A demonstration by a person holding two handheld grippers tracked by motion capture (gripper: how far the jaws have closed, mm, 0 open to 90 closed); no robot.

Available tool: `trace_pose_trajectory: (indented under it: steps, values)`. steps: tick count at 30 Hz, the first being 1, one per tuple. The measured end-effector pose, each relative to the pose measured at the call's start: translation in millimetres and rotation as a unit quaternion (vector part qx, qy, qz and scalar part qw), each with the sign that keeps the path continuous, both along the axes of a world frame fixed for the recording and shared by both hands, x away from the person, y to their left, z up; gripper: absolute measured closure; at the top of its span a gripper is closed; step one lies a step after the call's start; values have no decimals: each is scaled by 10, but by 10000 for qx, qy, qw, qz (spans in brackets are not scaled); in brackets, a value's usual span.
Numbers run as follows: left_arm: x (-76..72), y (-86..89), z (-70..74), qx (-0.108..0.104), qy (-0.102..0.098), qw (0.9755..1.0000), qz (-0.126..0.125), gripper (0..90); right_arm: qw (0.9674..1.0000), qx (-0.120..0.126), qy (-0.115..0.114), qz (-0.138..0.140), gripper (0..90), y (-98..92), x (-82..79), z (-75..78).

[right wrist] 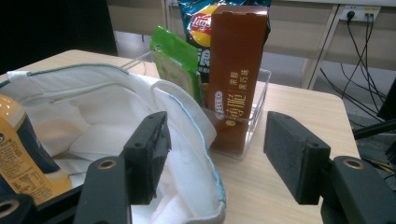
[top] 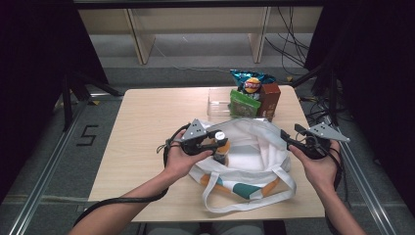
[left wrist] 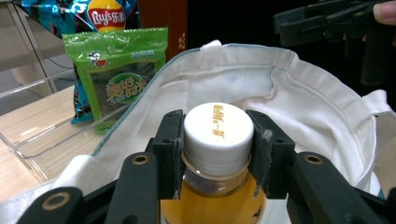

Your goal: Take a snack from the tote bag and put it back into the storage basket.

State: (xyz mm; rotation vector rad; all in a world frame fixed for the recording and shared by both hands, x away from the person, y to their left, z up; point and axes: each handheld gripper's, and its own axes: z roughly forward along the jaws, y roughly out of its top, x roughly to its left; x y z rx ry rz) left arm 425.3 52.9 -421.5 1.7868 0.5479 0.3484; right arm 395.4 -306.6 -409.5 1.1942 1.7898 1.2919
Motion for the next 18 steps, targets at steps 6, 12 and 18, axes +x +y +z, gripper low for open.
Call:
trace_pose_trajectory:
  steps: [6, 12, 18]
  values:
    - [-18, 27, 99, -138, -42, 9999, 32, 585, 10000, 26, 32, -65, 408, 3, -14, 12]
    - [-23, 60, 200, -228, -112, 9997, 28, 586, 9999, 76, -62, -120, 408, 14, -11, 2]
    - [-32, 86, 276, -294, -158, 9994, 47, 586, 9999, -64, -80, 4, 409, -5, 0, 2]
